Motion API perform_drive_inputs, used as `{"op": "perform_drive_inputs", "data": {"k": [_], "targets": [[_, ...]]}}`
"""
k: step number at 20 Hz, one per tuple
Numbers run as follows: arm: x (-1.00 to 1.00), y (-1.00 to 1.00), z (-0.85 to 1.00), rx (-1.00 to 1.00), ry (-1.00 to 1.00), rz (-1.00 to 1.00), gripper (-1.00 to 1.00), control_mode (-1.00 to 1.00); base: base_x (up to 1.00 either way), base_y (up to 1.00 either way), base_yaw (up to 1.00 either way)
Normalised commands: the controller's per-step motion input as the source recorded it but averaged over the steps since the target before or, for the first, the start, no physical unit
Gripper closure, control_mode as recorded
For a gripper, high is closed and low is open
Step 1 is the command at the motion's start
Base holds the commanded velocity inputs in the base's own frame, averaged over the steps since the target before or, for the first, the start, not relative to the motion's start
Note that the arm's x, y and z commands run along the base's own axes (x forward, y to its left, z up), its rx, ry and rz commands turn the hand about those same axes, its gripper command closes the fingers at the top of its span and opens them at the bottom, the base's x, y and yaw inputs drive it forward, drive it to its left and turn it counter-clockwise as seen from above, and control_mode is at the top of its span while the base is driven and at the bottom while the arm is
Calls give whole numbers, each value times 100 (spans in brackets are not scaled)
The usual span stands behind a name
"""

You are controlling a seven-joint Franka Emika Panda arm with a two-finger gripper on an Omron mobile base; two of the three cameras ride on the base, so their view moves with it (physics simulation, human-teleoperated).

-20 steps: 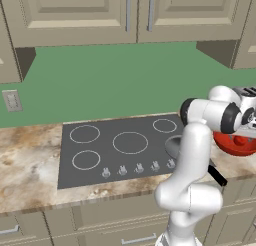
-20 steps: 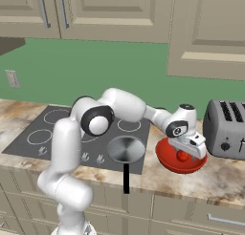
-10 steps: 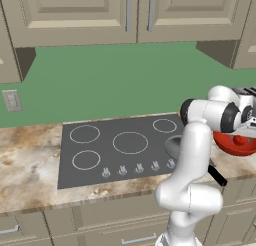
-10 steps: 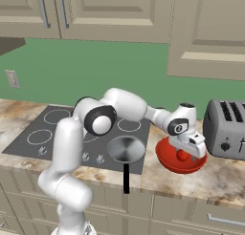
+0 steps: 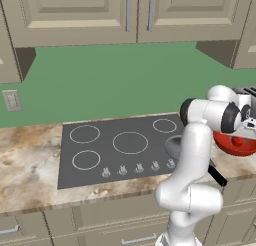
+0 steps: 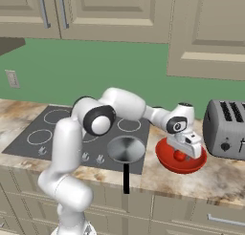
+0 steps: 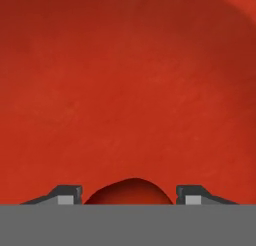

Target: Place the steak on the plate and place the tomato on the same plate.

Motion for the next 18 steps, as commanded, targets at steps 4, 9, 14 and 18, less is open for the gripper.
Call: {"op": "perform_drive_inputs", "data": {"k": [4, 9, 14, 18], "targets": [[-29, 25, -21, 3, 0, -13, 100, -100, 0, 0, 0], [-29, 5, 25, 2, 0, -5, 100, -100, 0, 0, 0], [-30, 2, 59, 4, 0, 0, 100, -100, 0, 0, 0], [-36, 24, 47, 5, 0, -2, 100, -100, 0, 0, 0]]}}
